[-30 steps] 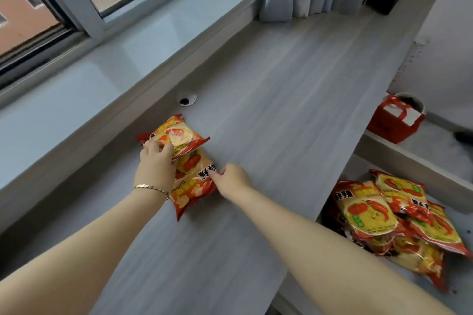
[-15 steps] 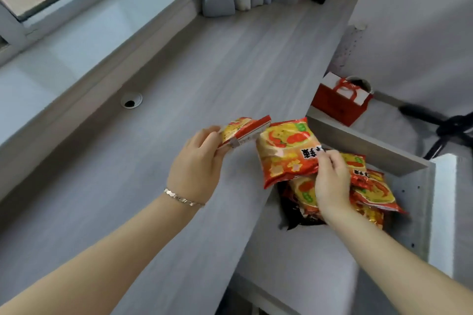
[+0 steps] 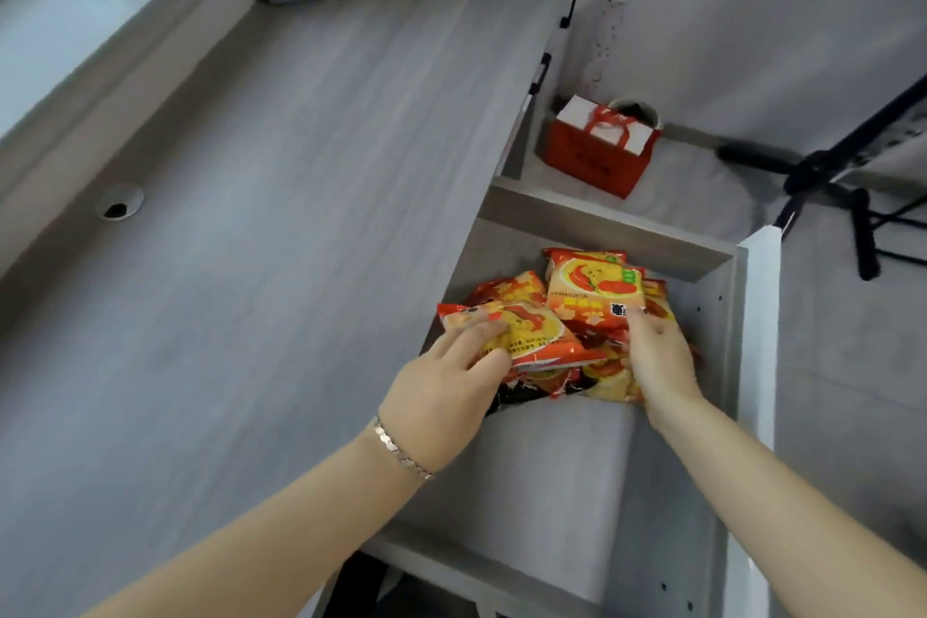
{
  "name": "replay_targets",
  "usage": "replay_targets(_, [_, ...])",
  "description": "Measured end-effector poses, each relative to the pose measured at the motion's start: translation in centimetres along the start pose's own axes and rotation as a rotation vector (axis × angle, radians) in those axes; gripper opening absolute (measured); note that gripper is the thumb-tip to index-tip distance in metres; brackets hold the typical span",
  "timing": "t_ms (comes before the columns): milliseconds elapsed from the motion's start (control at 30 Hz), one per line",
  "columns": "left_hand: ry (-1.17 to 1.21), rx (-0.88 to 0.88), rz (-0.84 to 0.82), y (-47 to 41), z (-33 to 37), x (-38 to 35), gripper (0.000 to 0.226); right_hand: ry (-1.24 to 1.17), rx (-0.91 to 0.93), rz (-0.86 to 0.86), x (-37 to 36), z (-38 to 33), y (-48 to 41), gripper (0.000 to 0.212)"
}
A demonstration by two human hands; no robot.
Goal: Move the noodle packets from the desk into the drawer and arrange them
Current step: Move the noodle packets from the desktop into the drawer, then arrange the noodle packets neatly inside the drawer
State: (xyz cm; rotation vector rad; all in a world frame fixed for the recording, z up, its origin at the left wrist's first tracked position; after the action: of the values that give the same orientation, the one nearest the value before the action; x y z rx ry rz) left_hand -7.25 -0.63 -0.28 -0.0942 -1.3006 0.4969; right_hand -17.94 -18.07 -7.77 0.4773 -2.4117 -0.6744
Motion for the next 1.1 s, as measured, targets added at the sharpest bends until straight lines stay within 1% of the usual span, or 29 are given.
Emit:
replay_targets(67, [-0.025, -0.089, 0.024, 0.2, 0.9, -1.0, 0.048, -0.047, -0.066, -0.287, -0.9, -0.9, 2.0, 0.038])
replay_targets(100, [-0.022, -0.140, 0.035, 0.4, 1.4, -1.6, 0.041, -0.044, -0.102, -0.397, -1.0, -1.0, 2.7, 0.036])
replay_targets(133, [-0.023, -0.184, 0.033, 0.6, 1.8, -2.0, 0.032, -0.035, -0.113, -0.470, -1.3, -0.9, 3.1, 0.036])
replay_targets(167, [-0.035, -0.226, 0.031, 0.9, 2.3, -2.7, 0.024, -0.012, -0.108, -0.501, -1.2, -0.6, 3.0, 0.042])
replay_targets(233, [-0.054, -0.275, -0.019, 1.5, 2.7, -3.6, 0.019, 0.050, -0.061, -0.477, -0.9, -0.3, 2.6, 0.063])
replay_targets(300, [0.026, -0.231, -0.072, 2.2, 2.5, -4.1, 0.013, 0.091, 0.018, -0.475, -0.8, 0.2, 2.2, 0.066])
replay_targets(333, [0.094, -0.143, -0.096, 2.3, 2.1, -4.0, 0.022, 0.106, 0.061, -0.490, -0.8, 0.4, 2.1, 0.064])
replay_targets(367, [0.155, -0.012, -0.114, 2.3, 1.6, -3.9, 0.036, 0.123, 0.098, -0.518, -0.8, 0.7, 2.1, 0.061])
replay_targets(400, [0.192, 0.157, -0.106, 2.2, 1.1, -3.7, 0.046, 0.132, 0.118, -0.548, -0.9, 1.0, 2.0, 0.057])
replay_targets(433, [0.211, 0.347, -0.063, 2.1, 0.5, -3.4, 0.050, 0.136, 0.123, -0.591, -1.1, 1.5, 1.9, 0.053])
replay_targets(467, [0.237, 0.542, -0.065, 2.2, -0.4, -3.5, 0.053, 0.134, 0.120, -0.643, -1.3, 2.1, 1.8, 0.050])
replay_targets(500, [0.290, 0.711, -0.103, 2.8, -1.2, -4.1, 0.057, 0.129, 0.117, -0.699, -1.6, 2.7, 1.7, 0.047])
replay_targets(533, [0.387, 0.845, -0.178, 3.5, -1.8, -5.1, 0.064, 0.127, 0.116, -0.748, -1.9, 3.2, 1.8, 0.046])
replay_targets(567, [0.482, 0.937, -0.266, 3.9, -2.1, -6.0, 0.075, 0.130, 0.122, -0.788, -2.1, 3.6, 1.7, 0.045])
replay_targets(633, [0.554, 1.046, -0.405, 5.5, -2.6, -7.7, 0.091, 0.154, 0.129, -0.851, -3.1, 4.7, 1.6, 0.045])
replay_targets(667, [0.562, 1.079, -0.462, 6.0, -2.6, -8.2, 0.093, 0.178, 0.134, -0.866, -3.4, 5.2, 1.6, 0.044])
replay_targets(733, [0.558, 1.155, -0.554, 7.6, -2.6, -9.6, 0.087, 0.235, 0.137, -0.895, -4.4, 6.5, 1.3, 0.043])
replay_targets(800, [0.561, 1.246, -0.597, 9.5, -3.0, -11.0, 0.075, 0.284, 0.136, -0.869, -5.8, 8.2, 1.1, 0.040])
replay_targets(900, [0.633, 1.413, -0.534, 11.7, -3.6, -12.5, 0.075, 0.356, 0.151, -0.747, -8.0, 10.8, 0.8, 0.038])
replay_targets(967, [0.512, 1.435, -0.476, 12.5, -4.7, -12.9, 0.072, 0.401, 0.166, -0.724, -9.9, 12.4, 1.3, 0.038])
replay_targets(1033, [0.369, 1.386, -0.456, 12.8, -5.4, -12.9, 0.070, 0.504, 0.241, -0.676, -11.6, 13.6, 1.9, 0.038])
replay_targets(1100, [0.205, 1.322, -0.551, 13.3, -5.6, -13.0, 0.074, 0.569, 0.301, -0.606, -12.8, 14.1, 2.6, 0.038])
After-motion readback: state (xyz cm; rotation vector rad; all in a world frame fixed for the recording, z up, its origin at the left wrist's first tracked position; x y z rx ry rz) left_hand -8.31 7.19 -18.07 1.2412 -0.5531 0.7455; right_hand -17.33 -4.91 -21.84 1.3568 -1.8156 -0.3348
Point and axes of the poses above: each hand's wrist, its own y-axis away from the middle knuckle, its own x-axis out of the back of the hand, z = x × y, the point moved 4 cm from there along -y, towards the middle knuckle, and after that the axes turned 4 degrees about z, right-handed, at the moved point
